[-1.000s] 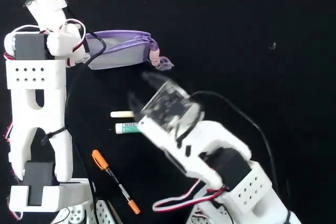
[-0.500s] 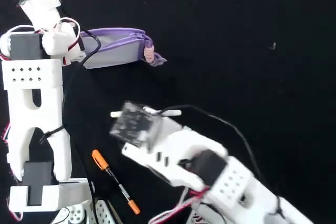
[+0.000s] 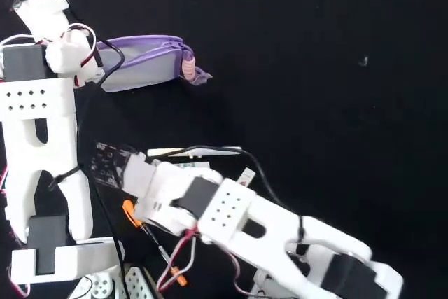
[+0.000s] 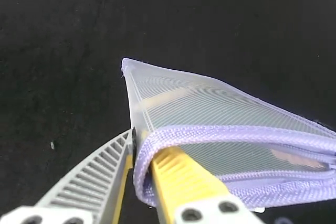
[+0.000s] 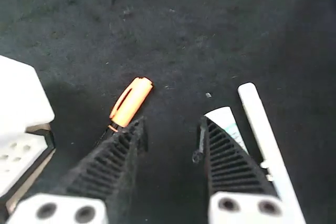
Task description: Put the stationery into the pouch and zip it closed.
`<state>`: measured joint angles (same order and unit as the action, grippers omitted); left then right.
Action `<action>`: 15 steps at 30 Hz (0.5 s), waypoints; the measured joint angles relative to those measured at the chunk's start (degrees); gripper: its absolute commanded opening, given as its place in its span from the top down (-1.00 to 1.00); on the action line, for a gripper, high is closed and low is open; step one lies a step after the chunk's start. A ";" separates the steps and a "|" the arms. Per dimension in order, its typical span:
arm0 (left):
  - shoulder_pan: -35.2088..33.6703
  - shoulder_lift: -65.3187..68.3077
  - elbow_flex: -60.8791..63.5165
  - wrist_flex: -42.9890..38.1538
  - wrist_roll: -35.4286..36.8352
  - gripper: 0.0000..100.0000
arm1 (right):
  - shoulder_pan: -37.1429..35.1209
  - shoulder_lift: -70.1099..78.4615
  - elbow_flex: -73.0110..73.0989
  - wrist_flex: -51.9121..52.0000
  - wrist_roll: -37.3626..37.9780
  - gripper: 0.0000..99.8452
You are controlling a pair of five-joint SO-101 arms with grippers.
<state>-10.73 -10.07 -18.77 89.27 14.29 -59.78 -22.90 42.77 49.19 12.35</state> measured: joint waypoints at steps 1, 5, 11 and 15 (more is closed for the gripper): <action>0.00 0.00 0.00 0.00 0.00 0.94 | 0.00 1.58 -0.44 0.00 -0.44 0.70; 0.00 0.00 0.00 0.00 0.00 0.94 | -0.97 7.21 -0.62 -3.25 -3.25 0.70; 0.00 0.00 0.00 0.00 0.00 0.94 | -5.01 14.15 -0.88 -6.59 -4.04 0.71; 0.00 0.00 0.00 0.00 0.00 0.94 | -5.10 17.32 -3.25 -6.86 -5.27 0.71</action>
<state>-10.73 -10.07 -18.77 89.27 14.29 -64.88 -5.58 39.52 42.33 7.08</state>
